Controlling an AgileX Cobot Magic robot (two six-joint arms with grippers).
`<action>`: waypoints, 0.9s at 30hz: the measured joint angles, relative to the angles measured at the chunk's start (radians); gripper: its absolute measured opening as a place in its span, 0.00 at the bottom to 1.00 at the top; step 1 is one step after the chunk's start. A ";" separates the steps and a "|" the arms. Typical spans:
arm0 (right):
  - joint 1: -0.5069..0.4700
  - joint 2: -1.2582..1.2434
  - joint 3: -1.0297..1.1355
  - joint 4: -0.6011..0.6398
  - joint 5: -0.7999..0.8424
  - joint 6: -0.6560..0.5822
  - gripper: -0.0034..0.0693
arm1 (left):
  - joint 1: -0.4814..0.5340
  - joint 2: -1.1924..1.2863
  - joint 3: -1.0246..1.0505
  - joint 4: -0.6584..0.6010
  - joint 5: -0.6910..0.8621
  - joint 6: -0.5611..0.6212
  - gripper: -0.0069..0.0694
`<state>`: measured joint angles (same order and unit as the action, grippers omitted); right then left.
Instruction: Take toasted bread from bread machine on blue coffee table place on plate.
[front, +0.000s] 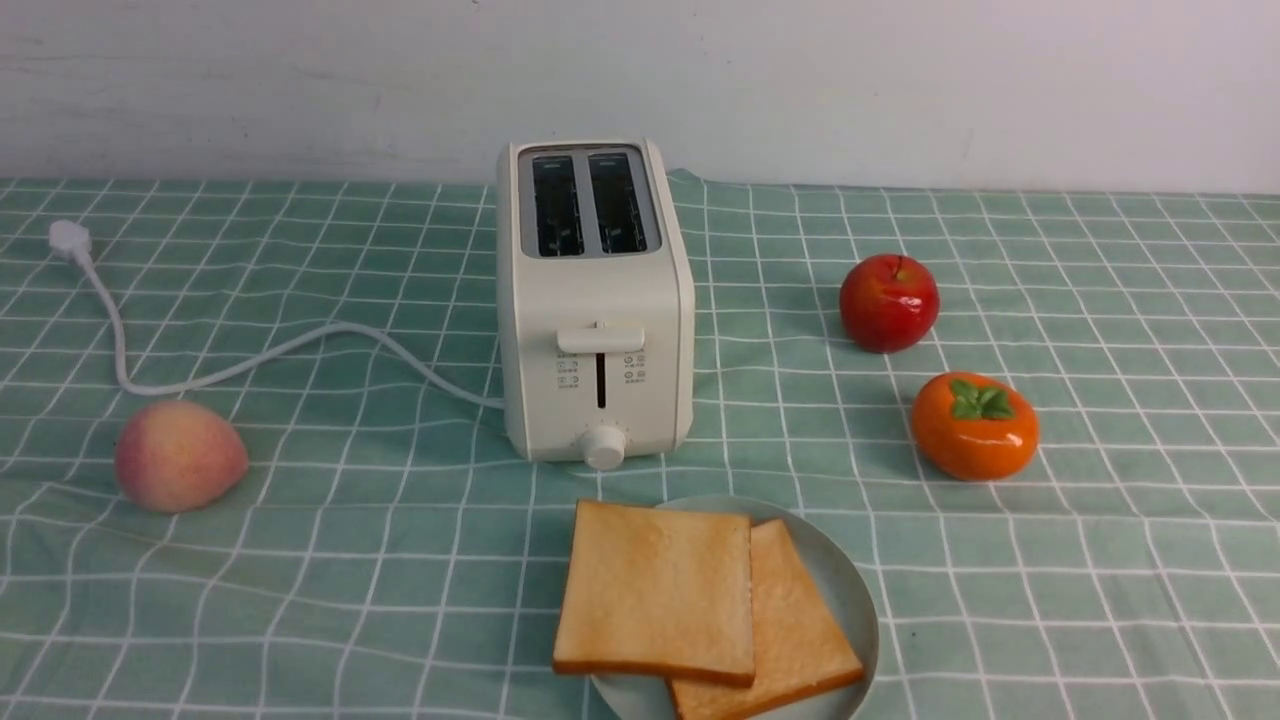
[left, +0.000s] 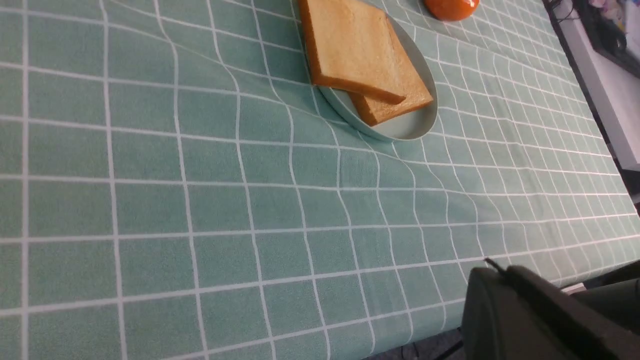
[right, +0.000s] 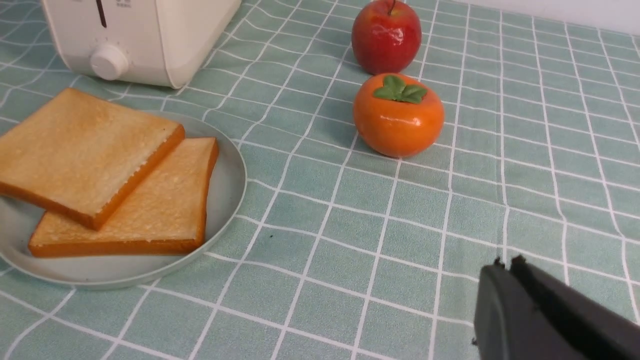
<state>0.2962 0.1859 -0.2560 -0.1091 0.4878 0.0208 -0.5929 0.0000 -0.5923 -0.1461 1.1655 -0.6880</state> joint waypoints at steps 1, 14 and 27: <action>0.000 0.000 0.000 0.000 0.000 0.000 0.05 | 0.000 -0.003 0.004 -0.001 0.001 -0.003 0.07; 0.000 -0.004 0.000 0.000 -0.001 0.000 0.07 | 0.000 -0.020 0.115 0.042 0.027 -0.020 0.07; 0.000 -0.004 0.000 0.000 -0.001 0.000 0.08 | 0.007 -0.020 0.131 0.474 -0.493 -0.141 0.07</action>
<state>0.2962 0.1824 -0.2560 -0.1091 0.4869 0.0208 -0.5860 -0.0197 -0.4615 0.3281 0.6727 -0.8293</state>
